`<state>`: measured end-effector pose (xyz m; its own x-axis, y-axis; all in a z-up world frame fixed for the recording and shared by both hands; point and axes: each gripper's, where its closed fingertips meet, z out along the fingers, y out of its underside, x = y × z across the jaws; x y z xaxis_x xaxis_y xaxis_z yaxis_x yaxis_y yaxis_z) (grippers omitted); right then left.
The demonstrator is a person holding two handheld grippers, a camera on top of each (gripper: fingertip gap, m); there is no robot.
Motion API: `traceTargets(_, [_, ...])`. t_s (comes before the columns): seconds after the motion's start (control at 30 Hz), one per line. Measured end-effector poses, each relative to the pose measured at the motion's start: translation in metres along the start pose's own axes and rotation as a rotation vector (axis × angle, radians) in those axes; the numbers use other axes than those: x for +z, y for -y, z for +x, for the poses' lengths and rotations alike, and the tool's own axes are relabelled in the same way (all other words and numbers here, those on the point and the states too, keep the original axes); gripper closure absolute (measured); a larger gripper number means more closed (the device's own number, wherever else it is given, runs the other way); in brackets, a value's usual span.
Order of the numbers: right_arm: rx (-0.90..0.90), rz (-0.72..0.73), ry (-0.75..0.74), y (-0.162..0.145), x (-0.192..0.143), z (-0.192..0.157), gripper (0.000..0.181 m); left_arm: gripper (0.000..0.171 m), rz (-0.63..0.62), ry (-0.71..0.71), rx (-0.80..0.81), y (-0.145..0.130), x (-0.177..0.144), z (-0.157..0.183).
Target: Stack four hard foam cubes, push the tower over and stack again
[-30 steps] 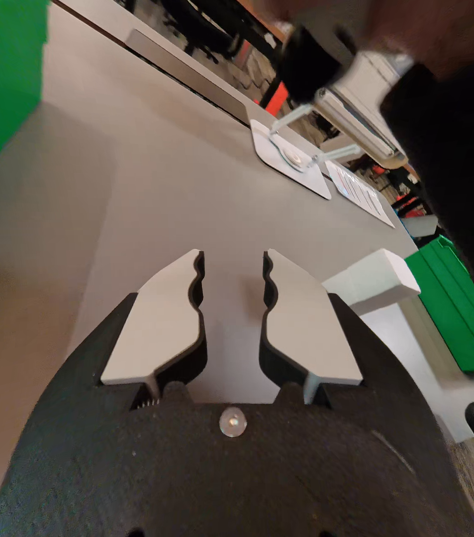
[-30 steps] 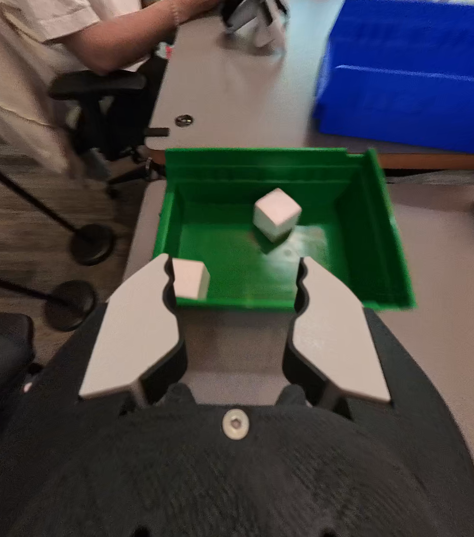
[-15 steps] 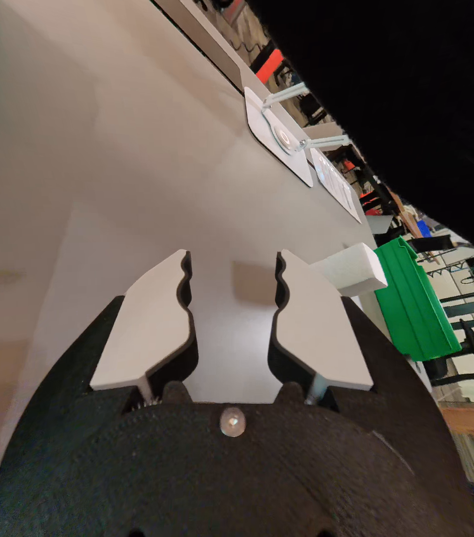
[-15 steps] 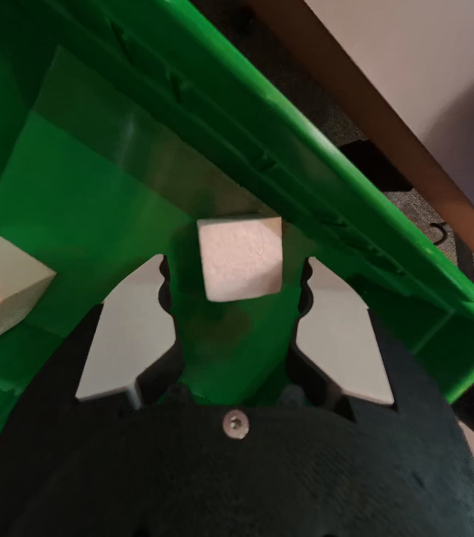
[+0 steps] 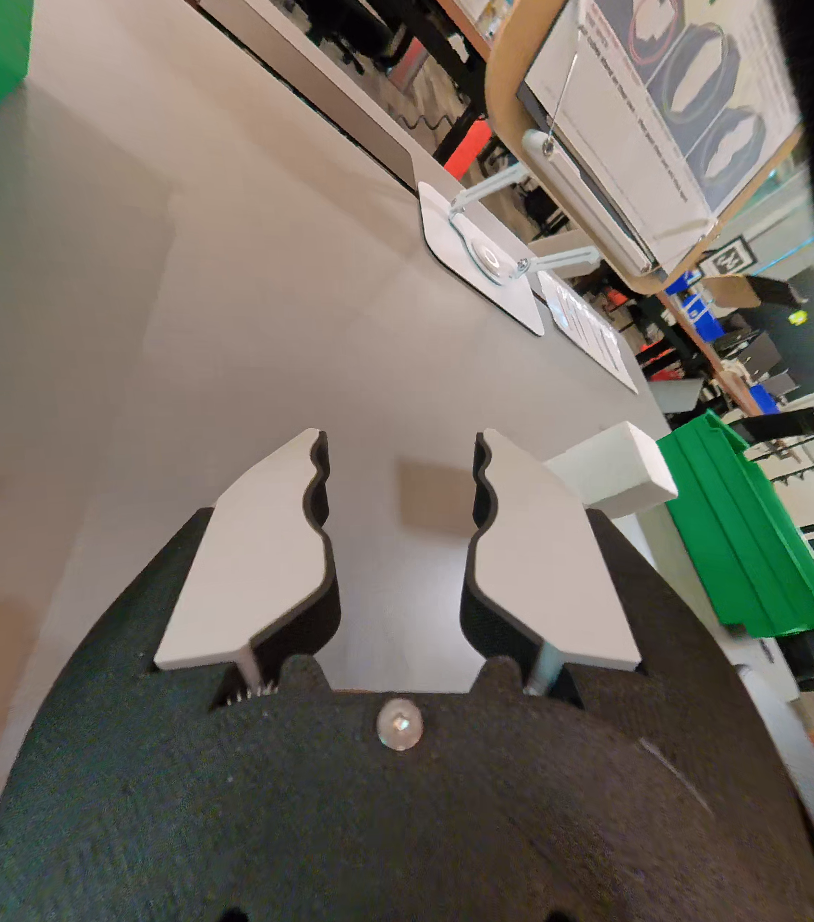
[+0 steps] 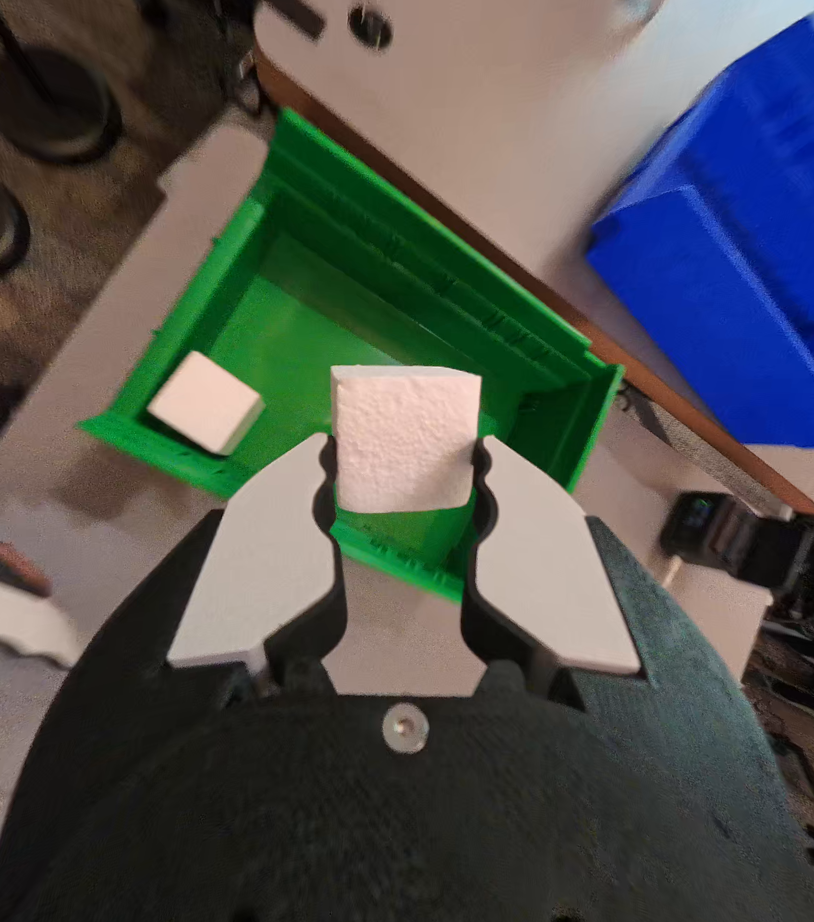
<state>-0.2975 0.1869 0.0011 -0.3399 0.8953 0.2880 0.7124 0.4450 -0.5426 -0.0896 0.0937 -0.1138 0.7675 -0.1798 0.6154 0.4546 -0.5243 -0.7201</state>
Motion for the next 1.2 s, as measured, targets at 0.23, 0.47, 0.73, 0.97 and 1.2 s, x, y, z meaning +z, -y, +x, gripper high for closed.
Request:
traceTargets(0.23, [0.289, 0.448, -0.295, -0.043, -0.209, -0.108, 0.127, 0.116, -0.015, 0.015, 0.130, -0.007, 0.006, 0.011])
traceTargets(0.47, [0.480, 0.269, -0.596, -0.204, -0.255, -0.267, 0.127, 0.117, 0.000, 0.008, 0.257, -0.004, 0.031, 0.030])
traceTargets(0.73, [0.797, -0.103, -0.699, -0.363, -0.233, -0.371, 0.127, 0.119, -0.030, -0.074, 0.419, -0.025, 0.067, 0.077])
traceTargets(0.97, [0.830, -0.106, -0.702, -0.365, -0.215, -0.376, 0.127, 0.119, -0.109, -0.160, 0.445, -0.037, 0.081, 0.094])
traceTargets(1.2, [0.801, -0.109, -0.681, -0.355, -0.192, -0.359, 0.109, 0.120, -0.121, -0.159, 0.433, -0.035, 0.079, 0.087])
